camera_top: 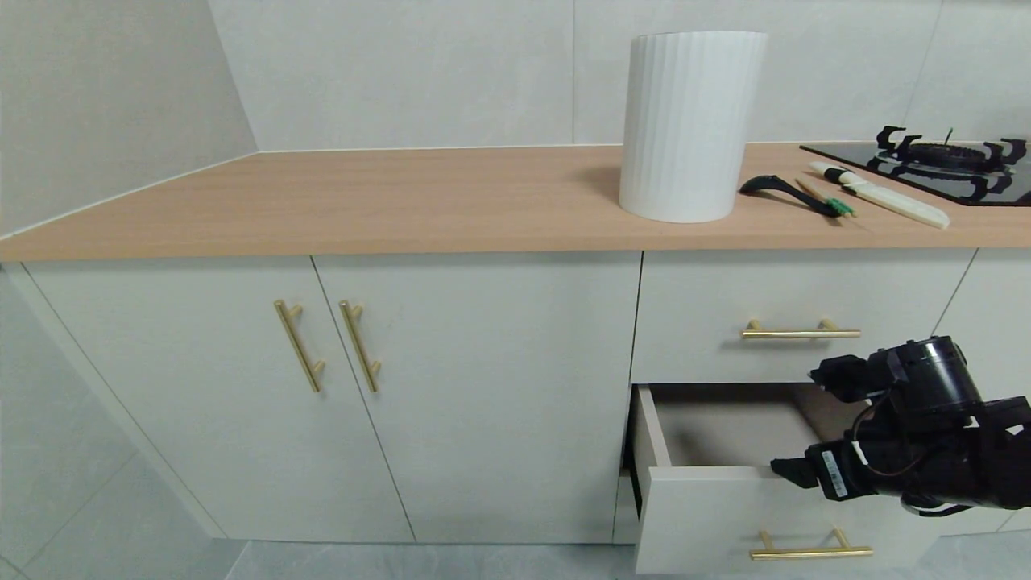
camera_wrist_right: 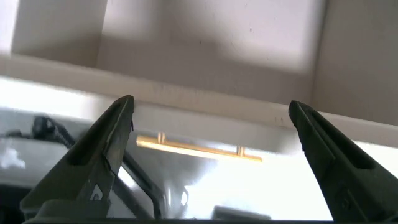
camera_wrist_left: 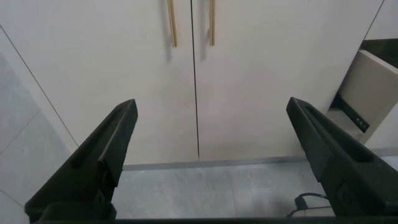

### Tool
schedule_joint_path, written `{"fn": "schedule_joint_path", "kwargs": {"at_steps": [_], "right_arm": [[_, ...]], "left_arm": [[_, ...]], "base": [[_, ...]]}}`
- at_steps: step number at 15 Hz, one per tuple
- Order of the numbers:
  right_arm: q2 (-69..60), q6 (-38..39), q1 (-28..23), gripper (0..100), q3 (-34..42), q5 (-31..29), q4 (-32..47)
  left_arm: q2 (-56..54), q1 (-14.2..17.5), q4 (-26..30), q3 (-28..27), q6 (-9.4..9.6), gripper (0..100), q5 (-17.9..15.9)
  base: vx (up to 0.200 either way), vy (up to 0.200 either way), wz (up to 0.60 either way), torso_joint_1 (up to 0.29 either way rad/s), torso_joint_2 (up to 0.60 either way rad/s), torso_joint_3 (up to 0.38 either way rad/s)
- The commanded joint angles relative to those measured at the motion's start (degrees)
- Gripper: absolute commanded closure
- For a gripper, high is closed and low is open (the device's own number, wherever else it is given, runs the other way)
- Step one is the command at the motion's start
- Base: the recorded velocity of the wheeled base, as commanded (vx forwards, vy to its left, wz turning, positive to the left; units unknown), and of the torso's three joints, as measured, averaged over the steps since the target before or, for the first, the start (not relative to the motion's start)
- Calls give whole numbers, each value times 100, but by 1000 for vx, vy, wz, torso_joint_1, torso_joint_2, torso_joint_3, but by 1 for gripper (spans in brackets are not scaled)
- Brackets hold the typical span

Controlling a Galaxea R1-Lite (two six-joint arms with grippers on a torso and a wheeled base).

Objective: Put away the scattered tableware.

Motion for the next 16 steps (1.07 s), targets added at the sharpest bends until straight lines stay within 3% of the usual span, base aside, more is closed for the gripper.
{"fn": "schedule_joint_path", "kwargs": {"at_steps": [1,5,10,16], "right_arm": [[-41,-57,9,0,-2,-8,73],[12,-57,9,0,-46,1,38],[495,515,9,0,-178,-69,-726],[627,462,18,0,-152,-69,-366]], "left_arm": [[7,2,2,1,0,0,1],[7,2,2,1,0,0,1],[7,2,2,1,0,0,1],[7,2,2,1,0,0,1]], "base": [[0,0,0,0,0,0],[0,0,0,0,0,0],[0,0,0,0,0,0],[0,0,0,0,0,0]]}}
